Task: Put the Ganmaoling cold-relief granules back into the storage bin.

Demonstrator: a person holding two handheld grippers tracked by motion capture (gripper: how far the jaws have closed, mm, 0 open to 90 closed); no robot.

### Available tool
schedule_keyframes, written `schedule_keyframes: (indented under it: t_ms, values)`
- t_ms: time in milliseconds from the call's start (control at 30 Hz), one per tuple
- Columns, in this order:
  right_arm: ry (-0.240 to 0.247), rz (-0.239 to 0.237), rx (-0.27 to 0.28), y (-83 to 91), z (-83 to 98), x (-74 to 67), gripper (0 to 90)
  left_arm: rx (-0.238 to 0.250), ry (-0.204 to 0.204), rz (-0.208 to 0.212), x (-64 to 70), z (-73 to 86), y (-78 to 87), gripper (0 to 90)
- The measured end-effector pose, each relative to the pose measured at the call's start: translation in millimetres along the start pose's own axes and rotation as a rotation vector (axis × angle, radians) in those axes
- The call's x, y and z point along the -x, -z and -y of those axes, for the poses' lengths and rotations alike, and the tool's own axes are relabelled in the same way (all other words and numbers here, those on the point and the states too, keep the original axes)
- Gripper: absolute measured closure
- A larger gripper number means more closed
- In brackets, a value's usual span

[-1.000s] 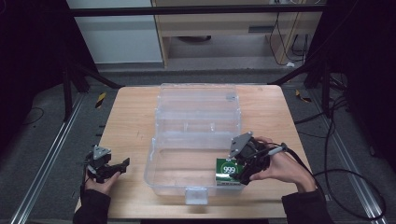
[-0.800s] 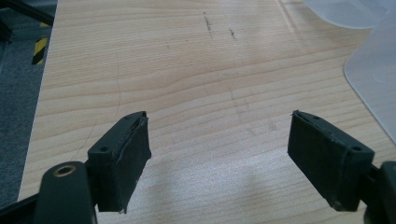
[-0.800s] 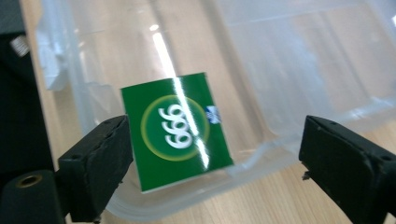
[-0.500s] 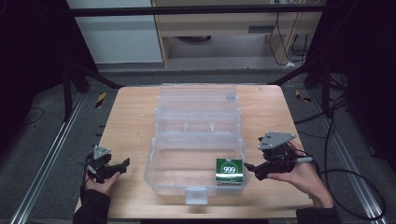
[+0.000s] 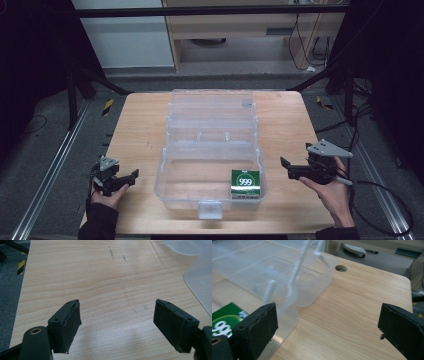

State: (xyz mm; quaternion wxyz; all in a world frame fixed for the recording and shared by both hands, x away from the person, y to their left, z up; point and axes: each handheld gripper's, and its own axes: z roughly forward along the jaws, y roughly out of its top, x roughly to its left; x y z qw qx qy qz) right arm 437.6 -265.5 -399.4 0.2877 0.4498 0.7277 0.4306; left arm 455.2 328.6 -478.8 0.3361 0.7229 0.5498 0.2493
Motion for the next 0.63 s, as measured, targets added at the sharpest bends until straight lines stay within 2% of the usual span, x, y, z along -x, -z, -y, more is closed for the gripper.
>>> schedule_keyframes:
  t_ms: [167,200,300,467,633]
  values:
    - [-0.056,0.06,0.004,-3.9,15.9,10.6,3.6,0.006,0.0,0.0,-0.4,-0.2,0.8,21.6]
    - [-0.056,0.06,0.004,-3.9,15.9,10.6,3.6,0.006,0.0,0.0,-0.4,-0.2,0.8,21.7]
    - [-0.075,0.104,-0.005,-7.8,30.2,17.2,3.0,0.009,-0.001,-0.002,-0.7,-0.4,0.8,21.9]
    - [-0.098,0.134,-0.008,-12.1,43.4,22.3,2.8,0.014,0.0,-0.006,-0.6,-0.6,1.0,21.9]
    - [-0.132,0.168,-0.038,-19.9,61.5,30.5,2.3,0.02,0.004,-0.009,-1.6,-0.4,1.9,21.9]
